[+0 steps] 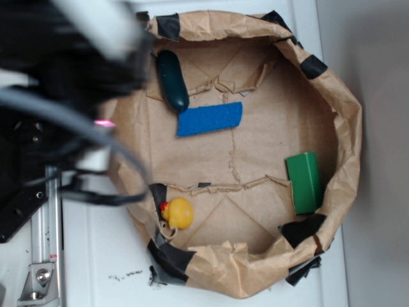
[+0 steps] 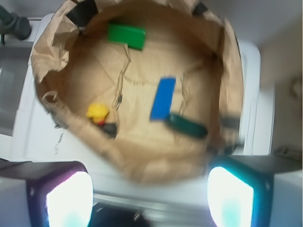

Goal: Grab the plastic pickle.

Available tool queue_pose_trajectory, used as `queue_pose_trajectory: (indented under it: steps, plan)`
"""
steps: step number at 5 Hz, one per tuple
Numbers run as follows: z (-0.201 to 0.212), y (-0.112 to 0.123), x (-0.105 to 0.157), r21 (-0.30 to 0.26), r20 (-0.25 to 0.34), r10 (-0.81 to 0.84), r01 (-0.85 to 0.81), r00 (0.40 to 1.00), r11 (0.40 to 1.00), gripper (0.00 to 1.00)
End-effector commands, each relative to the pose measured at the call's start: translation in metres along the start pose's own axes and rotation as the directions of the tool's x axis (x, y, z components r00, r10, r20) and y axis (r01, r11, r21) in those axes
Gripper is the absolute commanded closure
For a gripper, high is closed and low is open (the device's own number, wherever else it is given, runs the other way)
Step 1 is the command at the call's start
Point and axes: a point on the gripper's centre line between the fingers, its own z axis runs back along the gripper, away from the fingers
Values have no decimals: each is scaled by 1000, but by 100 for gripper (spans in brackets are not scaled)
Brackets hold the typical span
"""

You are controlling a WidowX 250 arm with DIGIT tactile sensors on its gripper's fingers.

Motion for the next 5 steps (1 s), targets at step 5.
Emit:
queue_pose_trajectory:
  steps: [5]
  plan:
    - [-151, 26, -9, -63, -159, -514, 511, 843, 857, 0]
